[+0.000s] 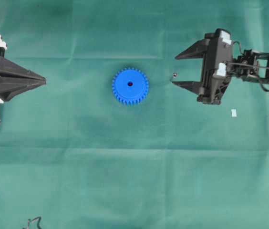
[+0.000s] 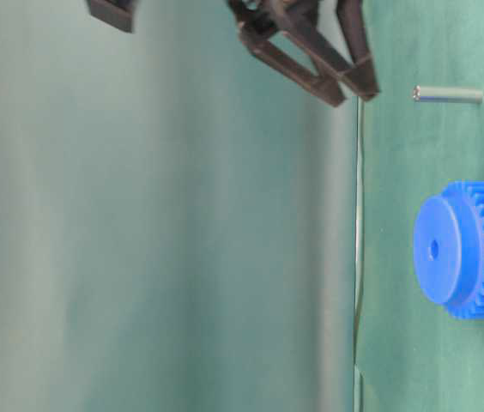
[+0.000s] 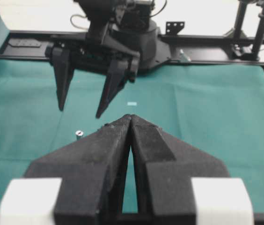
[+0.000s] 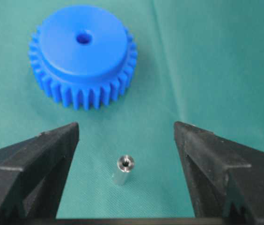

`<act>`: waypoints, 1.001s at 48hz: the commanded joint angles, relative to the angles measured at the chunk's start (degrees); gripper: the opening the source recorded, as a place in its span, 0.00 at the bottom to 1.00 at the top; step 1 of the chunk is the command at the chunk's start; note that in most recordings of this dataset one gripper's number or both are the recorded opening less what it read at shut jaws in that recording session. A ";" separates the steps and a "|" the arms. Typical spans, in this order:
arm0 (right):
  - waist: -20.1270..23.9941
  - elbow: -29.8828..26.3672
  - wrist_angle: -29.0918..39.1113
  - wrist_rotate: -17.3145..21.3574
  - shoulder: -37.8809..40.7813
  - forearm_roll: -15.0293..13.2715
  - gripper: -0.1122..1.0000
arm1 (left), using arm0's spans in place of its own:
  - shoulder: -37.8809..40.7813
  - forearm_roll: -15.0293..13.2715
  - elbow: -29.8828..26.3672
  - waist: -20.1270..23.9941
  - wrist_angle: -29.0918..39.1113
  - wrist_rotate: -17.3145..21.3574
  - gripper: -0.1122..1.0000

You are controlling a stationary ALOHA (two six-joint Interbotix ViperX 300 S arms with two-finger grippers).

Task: Insert the shaft into the center hole of the gear.
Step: 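Lower the open right gripper around the silver shaft and close it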

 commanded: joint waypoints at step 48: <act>0.00 0.97 -7.12 0.09 8.88 3.25 0.31 | 0.18 0.18 -1.49 -0.09 1.49 0.00 0.10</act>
